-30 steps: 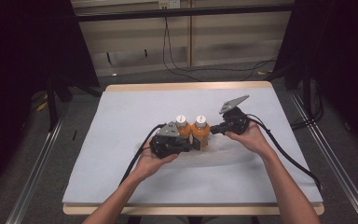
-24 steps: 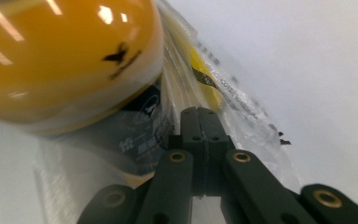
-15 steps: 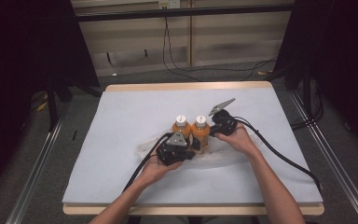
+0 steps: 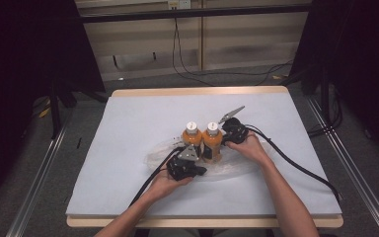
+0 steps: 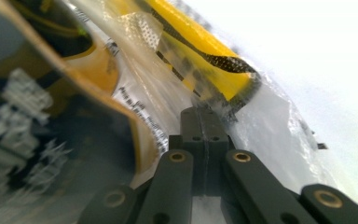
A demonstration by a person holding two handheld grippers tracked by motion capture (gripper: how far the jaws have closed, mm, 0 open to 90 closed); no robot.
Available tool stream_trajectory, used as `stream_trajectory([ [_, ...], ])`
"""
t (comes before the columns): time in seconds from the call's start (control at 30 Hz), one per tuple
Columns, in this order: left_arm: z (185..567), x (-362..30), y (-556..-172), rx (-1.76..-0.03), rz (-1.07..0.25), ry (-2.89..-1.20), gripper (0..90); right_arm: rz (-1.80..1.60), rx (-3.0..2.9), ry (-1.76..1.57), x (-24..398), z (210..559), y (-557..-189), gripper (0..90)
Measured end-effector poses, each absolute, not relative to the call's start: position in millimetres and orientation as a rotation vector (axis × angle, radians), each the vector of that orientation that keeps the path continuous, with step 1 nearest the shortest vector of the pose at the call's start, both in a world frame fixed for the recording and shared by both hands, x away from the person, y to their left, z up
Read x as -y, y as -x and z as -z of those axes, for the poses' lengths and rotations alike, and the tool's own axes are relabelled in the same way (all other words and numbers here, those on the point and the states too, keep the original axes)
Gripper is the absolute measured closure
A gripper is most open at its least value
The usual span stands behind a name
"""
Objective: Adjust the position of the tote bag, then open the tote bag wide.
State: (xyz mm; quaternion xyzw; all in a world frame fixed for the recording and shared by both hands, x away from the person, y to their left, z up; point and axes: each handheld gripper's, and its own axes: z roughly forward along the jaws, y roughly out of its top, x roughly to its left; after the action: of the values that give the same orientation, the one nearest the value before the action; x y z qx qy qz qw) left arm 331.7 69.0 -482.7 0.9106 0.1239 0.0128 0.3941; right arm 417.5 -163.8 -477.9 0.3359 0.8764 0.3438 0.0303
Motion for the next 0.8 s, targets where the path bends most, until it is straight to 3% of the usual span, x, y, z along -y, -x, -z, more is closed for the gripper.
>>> stream_trajectory([
  [0.8, 483.2, -72.6, -319.5, -0.278, 0.04, -2.31, 90.0, -1.0, -2.584, -1.087, 154.1, 478.9, -442.8, 90.0],
])
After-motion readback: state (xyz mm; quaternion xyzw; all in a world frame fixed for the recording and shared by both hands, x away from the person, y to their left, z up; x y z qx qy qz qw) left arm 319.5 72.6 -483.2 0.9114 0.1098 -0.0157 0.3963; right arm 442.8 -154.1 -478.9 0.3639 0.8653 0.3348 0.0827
